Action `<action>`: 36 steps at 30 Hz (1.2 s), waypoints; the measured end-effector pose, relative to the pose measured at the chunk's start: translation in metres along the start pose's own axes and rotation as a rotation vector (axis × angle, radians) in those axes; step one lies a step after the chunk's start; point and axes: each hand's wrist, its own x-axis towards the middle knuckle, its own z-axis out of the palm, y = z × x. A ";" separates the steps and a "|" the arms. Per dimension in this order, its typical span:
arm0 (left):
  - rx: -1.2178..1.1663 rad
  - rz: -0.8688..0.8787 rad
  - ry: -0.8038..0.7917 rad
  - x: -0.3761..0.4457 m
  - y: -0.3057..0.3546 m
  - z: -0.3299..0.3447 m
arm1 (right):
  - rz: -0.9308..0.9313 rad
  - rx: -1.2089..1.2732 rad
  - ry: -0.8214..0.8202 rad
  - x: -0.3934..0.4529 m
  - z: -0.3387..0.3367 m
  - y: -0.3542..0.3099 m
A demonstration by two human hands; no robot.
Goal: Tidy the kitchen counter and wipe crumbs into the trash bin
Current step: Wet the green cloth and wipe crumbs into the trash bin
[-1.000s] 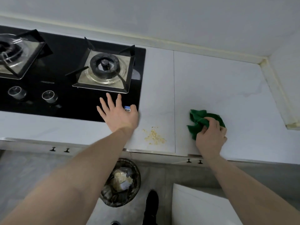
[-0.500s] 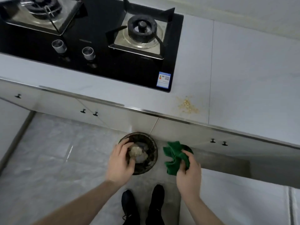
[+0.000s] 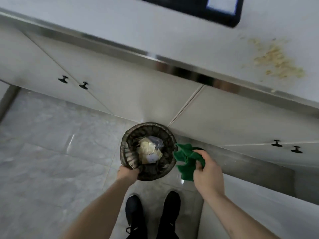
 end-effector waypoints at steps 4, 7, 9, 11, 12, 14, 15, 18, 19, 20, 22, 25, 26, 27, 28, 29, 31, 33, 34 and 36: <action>-0.161 -0.110 -0.038 0.035 -0.007 0.022 | -0.010 -0.051 -0.029 0.021 0.020 0.012; -0.212 -0.114 -0.005 0.049 -0.008 0.032 | -0.028 -0.049 -0.022 0.023 0.029 0.014; -0.222 -0.140 0.035 0.056 -0.008 0.035 | -0.048 -0.038 -0.024 0.023 0.031 0.014; -0.276 -0.136 0.098 0.058 -0.011 0.037 | -0.058 -0.026 -0.035 0.023 0.029 0.012; -0.299 -0.106 0.125 0.054 -0.012 0.037 | -0.059 -0.022 -0.039 0.022 0.028 0.011; -0.318 -0.030 0.150 0.042 -0.017 0.037 | -0.052 -0.010 -0.036 0.015 0.021 0.010; -0.310 -0.001 0.149 0.031 -0.021 0.034 | -0.043 -0.006 -0.033 0.009 0.013 0.008; -0.268 0.030 0.156 -0.004 -0.031 0.013 | -0.020 0.001 -0.037 -0.011 -0.012 0.000; -0.272 0.024 0.152 -0.020 -0.035 0.003 | -0.011 0.002 -0.033 -0.020 -0.023 -0.004; -0.272 0.017 0.147 -0.039 -0.038 -0.009 | -0.004 0.000 -0.024 -0.030 -0.037 -0.010; -0.255 0.018 0.126 -0.079 -0.044 -0.031 | 0.007 -0.002 -0.020 -0.052 -0.062 -0.022; -0.133 0.071 0.103 -0.155 -0.051 -0.069 | -0.006 -0.020 -0.038 -0.093 -0.112 -0.044; -0.084 0.088 0.097 -0.178 -0.050 -0.079 | -0.014 -0.023 -0.035 -0.104 -0.127 -0.051; -0.049 0.110 0.091 -0.203 -0.052 -0.089 | -0.023 -0.023 -0.026 -0.118 -0.142 -0.058; -0.020 0.137 0.088 -0.222 -0.049 -0.097 | -0.036 -0.020 -0.006 -0.129 -0.157 -0.064; 0.000 0.163 0.084 -0.240 -0.045 -0.104 | -0.046 -0.006 0.018 -0.135 -0.170 -0.070; 0.020 0.200 0.086 -0.273 -0.036 -0.118 | -0.060 0.039 0.080 -0.149 -0.196 -0.081; 0.020 0.224 0.091 -0.305 -0.029 -0.129 | -0.068 0.087 0.145 -0.162 -0.224 -0.091; 0.026 0.240 0.084 -0.317 -0.024 -0.133 | -0.073 0.108 0.173 -0.164 -0.237 -0.095; 0.018 0.254 0.063 -0.335 -0.016 -0.138 | -0.088 0.122 0.207 -0.161 -0.261 -0.103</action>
